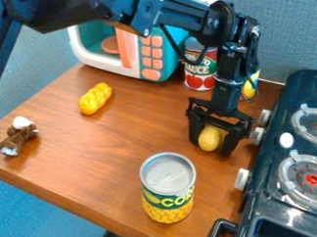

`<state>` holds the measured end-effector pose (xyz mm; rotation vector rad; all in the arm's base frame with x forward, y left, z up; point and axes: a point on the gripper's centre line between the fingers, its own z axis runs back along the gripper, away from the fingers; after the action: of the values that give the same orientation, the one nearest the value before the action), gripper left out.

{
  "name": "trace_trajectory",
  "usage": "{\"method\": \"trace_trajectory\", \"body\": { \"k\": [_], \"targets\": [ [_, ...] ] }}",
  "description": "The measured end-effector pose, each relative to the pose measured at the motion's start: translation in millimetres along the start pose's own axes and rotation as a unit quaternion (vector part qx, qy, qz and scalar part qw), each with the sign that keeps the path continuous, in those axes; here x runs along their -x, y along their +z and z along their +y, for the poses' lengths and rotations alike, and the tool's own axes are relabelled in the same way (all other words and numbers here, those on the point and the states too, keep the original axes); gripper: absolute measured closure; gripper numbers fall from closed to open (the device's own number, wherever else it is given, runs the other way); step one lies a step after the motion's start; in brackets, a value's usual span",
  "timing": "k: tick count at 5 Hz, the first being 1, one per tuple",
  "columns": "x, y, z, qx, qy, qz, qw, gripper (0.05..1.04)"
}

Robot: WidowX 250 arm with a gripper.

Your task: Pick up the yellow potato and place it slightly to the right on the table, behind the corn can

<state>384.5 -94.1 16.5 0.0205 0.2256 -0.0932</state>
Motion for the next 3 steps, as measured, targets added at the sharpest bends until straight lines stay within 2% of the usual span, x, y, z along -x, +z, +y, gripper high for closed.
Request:
{"method": "trace_trajectory", "body": {
  "k": [1,2,3],
  "targets": [
    [0,0,0,0.008,-0.005,-0.035,0.9994,0.092],
    [17,12,8,0.029,-0.004,-0.041,0.9987,0.088],
    [38,72,34,0.056,0.033,-0.080,0.9947,0.087]
  ]
}}
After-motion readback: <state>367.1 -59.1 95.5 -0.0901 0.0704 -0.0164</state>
